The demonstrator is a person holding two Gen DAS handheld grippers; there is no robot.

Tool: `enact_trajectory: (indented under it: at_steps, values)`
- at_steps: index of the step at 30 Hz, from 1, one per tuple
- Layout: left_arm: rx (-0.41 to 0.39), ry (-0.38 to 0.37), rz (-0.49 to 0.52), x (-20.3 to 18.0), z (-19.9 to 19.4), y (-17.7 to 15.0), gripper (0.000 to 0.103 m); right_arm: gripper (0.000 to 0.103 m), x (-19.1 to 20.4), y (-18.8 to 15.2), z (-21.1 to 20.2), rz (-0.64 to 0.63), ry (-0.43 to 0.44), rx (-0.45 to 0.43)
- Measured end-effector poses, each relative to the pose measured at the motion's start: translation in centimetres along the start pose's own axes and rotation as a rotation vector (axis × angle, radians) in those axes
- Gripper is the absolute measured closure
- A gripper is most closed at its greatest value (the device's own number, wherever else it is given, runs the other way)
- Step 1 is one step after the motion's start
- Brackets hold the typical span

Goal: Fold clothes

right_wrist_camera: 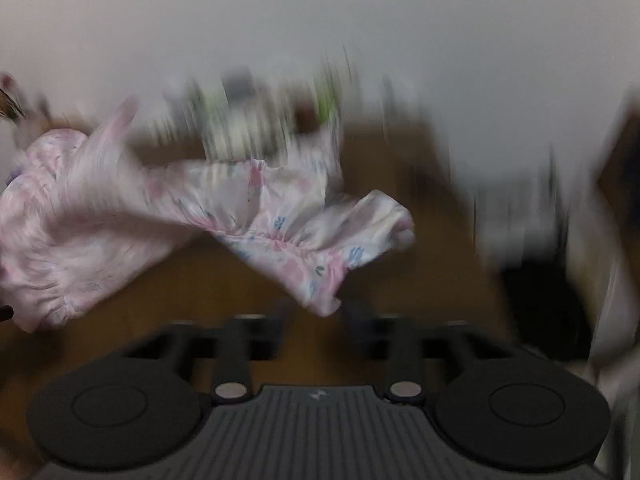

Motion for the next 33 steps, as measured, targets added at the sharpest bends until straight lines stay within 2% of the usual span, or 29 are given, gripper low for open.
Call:
enact_trajectory:
  at_steps: [2,4,5,9,12,17,20,23,26,29,32,33]
  values:
    - [0.079,-0.045,-0.032,-0.6,0.5,-2.4,0.016,0.055,-1.3,-2.1,0.3,0.07,0.017,0.022]
    - [0.158,-0.091,-0.064,-1.1,1.0,-4.8,0.015,0.053,-2.3,-2.4,-0.4,0.116,0.018,-0.016]
    - [0.169,-0.089,-0.073,-0.9,1.2,-5.1,0.014,0.048,-2.4,-1.9,-0.6,0.127,0.01,-0.037]
    - [0.18,-0.032,-0.071,0.7,3.4,-3.3,0.013,0.034,-2.3,2.0,0.3,0.116,-0.047,-0.098]
    - [0.228,-0.008,-0.125,2.7,5.7,-2.8,0.013,0.034,-2.3,3.8,2.1,0.088,-0.1,-0.1]
    - [0.332,-0.03,-0.277,5.9,10.7,-1.9,0.013,0.034,-3.0,4.7,5.5,0.112,-0.23,-0.086]
    - [0.352,-0.063,-0.28,6.3,13.6,-0.6,0.013,0.035,-3.2,4.4,6.5,0.131,-0.216,-0.076]
    - [0.365,-0.087,-0.196,5.0,16.6,0.6,0.014,0.039,-2.9,4.2,7.2,0.142,-0.174,-0.057]
    - [0.414,-0.071,-0.147,4.1,19.6,0.9,0.014,0.043,-2.7,4.2,7.4,0.154,-0.133,-0.05]
    - [0.471,-0.062,-0.18,4.4,22.0,0.5,0.018,0.046,-2.7,4.2,7.3,0.166,-0.123,-0.064]
    - [0.529,-0.073,-0.214,4.8,23.5,-0.1,0.043,0.05,-2.9,4.2,7.4,0.177,-0.102,-0.062]
    - [0.553,-0.076,-0.221,4.9,23.9,-0.4,0.055,0.054,-3.0,4.1,7.6,0.181,-0.093,-0.057]
Point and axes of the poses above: each gripper's, at about its wrist camera, not at the fingertips, and z roughly the way its jaws point, x to its left, y to its top, the point moved 6 cm from there along z, roughly the way its jaws point, and after that the axes turned 4 degrees about -y, right-handed, at the moved point
